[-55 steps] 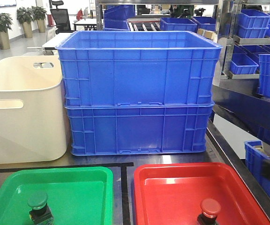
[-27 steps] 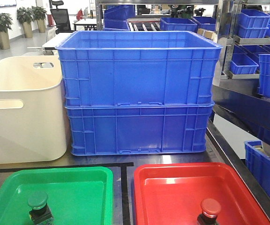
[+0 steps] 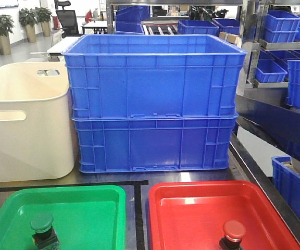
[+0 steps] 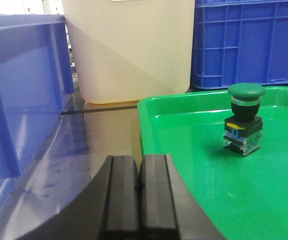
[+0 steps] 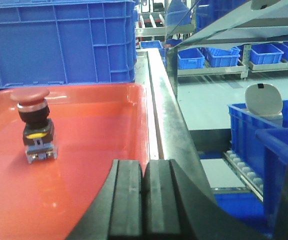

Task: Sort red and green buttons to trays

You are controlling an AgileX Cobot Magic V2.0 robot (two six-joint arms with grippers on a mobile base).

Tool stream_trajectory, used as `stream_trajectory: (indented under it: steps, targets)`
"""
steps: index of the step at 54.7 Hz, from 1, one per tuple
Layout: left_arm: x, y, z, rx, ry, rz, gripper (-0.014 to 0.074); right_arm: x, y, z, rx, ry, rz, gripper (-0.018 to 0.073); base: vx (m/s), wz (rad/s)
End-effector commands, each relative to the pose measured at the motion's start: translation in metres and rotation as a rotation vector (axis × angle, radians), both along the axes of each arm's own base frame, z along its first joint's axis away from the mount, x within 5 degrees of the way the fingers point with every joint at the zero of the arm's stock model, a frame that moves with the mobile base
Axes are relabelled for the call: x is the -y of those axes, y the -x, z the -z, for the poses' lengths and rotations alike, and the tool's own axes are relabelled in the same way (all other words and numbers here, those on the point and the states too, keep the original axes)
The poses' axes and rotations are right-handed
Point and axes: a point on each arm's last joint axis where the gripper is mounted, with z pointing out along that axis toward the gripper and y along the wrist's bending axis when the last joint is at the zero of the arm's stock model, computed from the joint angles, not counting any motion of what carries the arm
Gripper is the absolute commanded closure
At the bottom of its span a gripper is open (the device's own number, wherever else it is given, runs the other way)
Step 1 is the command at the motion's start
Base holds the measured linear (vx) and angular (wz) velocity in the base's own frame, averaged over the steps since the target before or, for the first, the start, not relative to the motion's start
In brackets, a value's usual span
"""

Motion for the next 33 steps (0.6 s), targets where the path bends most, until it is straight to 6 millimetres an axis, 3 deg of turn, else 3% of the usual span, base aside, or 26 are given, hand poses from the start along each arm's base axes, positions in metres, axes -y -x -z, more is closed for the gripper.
stream_trajectory:
  steps: [1,33]
  targets:
    - [-0.0007,0.0023,-0.0149,0.114,0.005,-0.009,0.0602,-0.0012,-0.0001,-0.0051,0.093,-0.003,-0.011,0.0570,0.00,0.00]
    - [-0.0007,0.0023,-0.0149,0.114,0.005,-0.009,0.0602,-0.0010,-0.0001,-0.0037,0.077,-0.003,-0.008,0.0568,0.00,0.00]
